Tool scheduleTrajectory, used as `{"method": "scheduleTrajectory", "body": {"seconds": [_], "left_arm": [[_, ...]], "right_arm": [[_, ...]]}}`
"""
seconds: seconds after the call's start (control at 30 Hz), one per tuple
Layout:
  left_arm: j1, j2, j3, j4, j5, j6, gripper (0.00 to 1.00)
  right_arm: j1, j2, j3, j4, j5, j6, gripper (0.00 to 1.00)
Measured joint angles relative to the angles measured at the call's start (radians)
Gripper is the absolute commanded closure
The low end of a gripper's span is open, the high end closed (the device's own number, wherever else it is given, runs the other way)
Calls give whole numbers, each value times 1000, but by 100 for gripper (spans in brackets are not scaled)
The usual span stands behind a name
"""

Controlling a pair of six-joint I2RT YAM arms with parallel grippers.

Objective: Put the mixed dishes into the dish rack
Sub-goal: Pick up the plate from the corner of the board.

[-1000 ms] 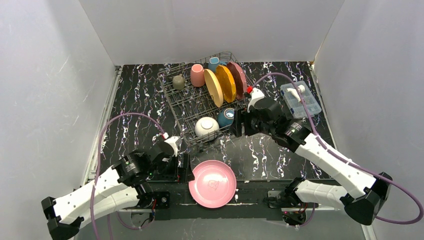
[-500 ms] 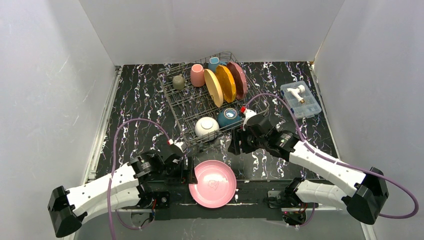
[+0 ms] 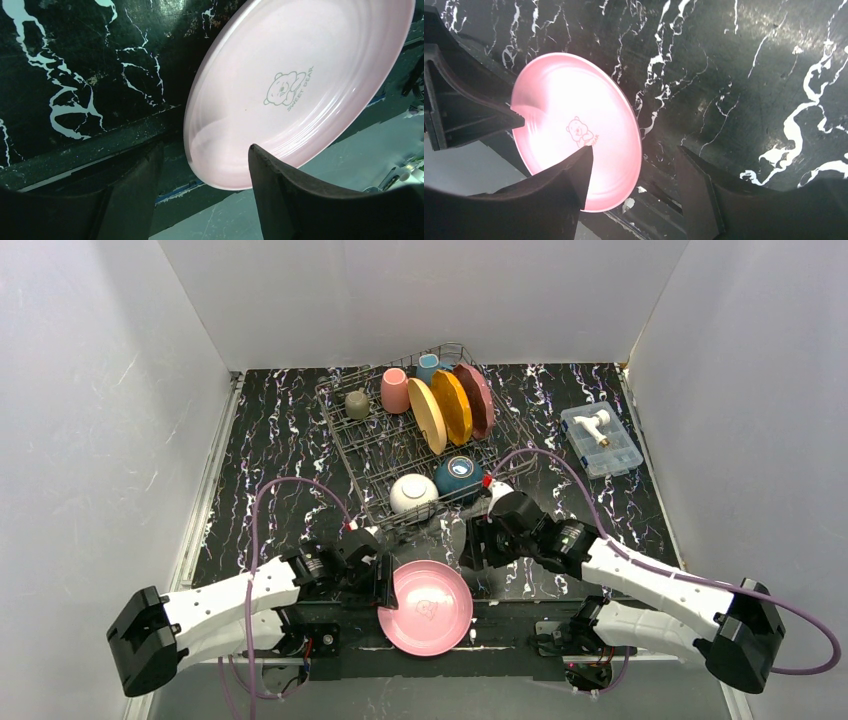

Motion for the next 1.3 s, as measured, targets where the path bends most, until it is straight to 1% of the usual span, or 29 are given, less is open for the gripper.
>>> {"method": "scheduleTrajectory", "body": {"seconds": [0.13, 0.43, 0.57, 0.7, 0.73, 1.03, 1.3], "left_arm": [[0, 30, -5, 27, 5, 7, 50], [0, 91, -11, 95, 21, 20, 70], [0, 114, -26, 123, 29, 26, 82], [0, 127, -27, 133, 31, 33, 99], [0, 128, -27, 134, 31, 34, 100], [1, 106, -27, 122, 32, 50, 100], [1, -47, -10, 52, 27, 56, 100]], "right_arm": [[16, -26, -38, 0, 9, 28, 32], [51, -74, -47, 0, 35, 71, 34], [58, -85, -47, -2, 48, 85, 34], [64, -92, -47, -13, 58, 93, 34], [65, -93, -47, -16, 60, 94, 34], [72, -92, -40, -57, 89, 92, 33], [72, -100, 15, -106, 117, 81, 30]]}}
